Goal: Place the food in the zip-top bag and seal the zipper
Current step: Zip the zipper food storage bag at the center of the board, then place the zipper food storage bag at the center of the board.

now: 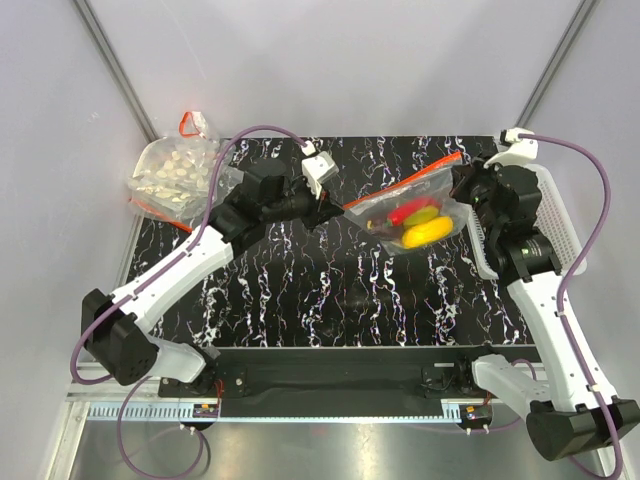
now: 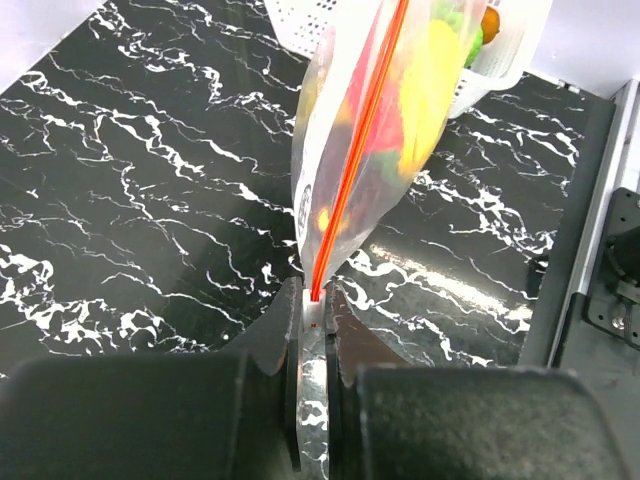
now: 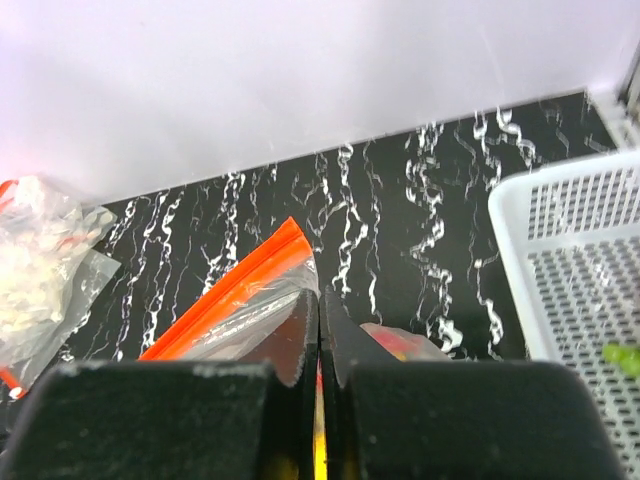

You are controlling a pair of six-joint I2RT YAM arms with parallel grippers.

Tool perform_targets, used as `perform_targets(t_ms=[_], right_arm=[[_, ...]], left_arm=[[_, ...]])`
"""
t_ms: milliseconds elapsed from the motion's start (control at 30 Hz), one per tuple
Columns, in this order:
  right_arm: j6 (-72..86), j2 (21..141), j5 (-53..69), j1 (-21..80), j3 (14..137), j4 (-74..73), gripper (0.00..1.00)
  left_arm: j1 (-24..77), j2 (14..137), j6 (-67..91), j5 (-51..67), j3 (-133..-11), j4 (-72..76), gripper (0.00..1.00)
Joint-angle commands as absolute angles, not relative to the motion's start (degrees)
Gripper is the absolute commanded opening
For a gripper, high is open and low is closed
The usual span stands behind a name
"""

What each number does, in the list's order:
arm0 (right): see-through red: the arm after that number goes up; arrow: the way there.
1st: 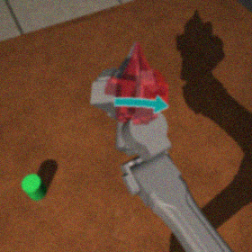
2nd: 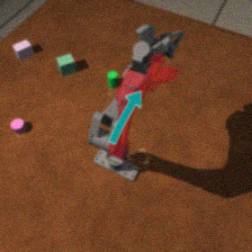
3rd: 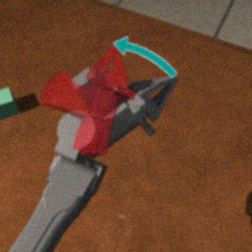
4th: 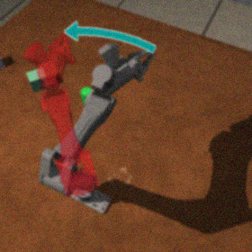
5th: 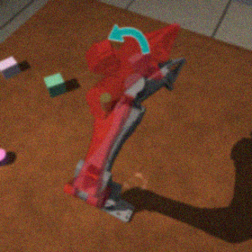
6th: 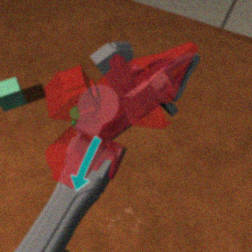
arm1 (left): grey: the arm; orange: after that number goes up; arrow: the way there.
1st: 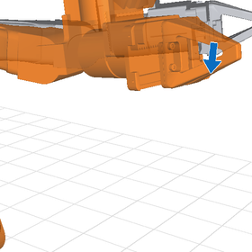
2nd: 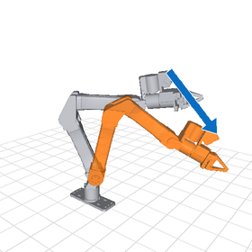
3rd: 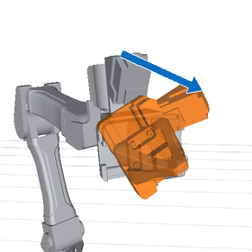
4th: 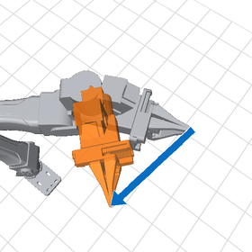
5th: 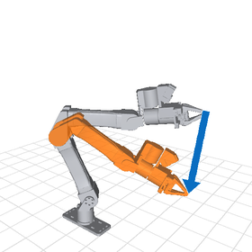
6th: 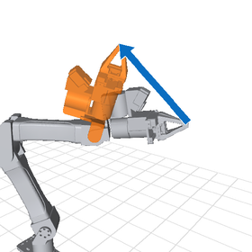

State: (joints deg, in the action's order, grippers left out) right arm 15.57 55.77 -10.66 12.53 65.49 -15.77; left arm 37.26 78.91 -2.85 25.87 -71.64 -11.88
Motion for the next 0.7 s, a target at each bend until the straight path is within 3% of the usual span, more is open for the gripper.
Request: perform_targets(t_ms=[0, 333, 400, 433, 467, 500, 567, 600, 633, 667], right_arm=[[18.5, 56.0, -17.2, 8.0, 68.2, -12.4, 0.00], [21.0, 54.4, -16.6, 7.9, 55.6, -8.6, 0.00], [22.0, 54.1, -16.8, 7.9, 52.1, -7.8, 0.04], [22.1, 54.3, -16.9, 7.8, 51.3, -7.3, 0.09], [22.2, 54.5, -17.0, 7.9, 50.7, -7.2, 0.35], [22.2, 54.6, -17.4, 7.9, 50.1, -7.5, 0.61], [22.7, 54.3, -18.4, 7.9, 50.3, -8.5, 0.99], [22.8, 54.1, -18.9, 7.9, 50.5, -9.0, 1.00], [22.7, 53.5, -19.2, 7.9, 50.7, -9.6, 1.00], [22.8, 52.6, -20.0, 7.9, 51.0, -9.8, 1.00]], left_arm=[[35.2, 78.4, -1.8, 21.9, -72.3, -17.2, 0.00], [35.2, 89.3, 1.9, 17.3, -81.2, -18.1, 0.00], [35.2, 91.7, 2.2, 16.4, -82.6, -18.6, 0.00], [35.2, 92.2, 2.5, 16.3, -83.3, -18.4, 0.00], [35.2, 92.4, 2.7, 15.7, -83.4, -17.8, 0.00], [35.2, 92.4, 2.9, 15.6, -83.4, -17.5, 0.10], [35.2, 91.8, 3.4, 15.3, -83.2, -17.2, 0.36], [35.2, 90.7, 3.4, 15.3, -82.8, -17.0, 0.48], [35.2, 89.9, 3.8, 15.4, -81.8, -16.7, 0.68], [35.2, 89.0, 4.1, 14.9, -81.2, -15.7, 0.75]])
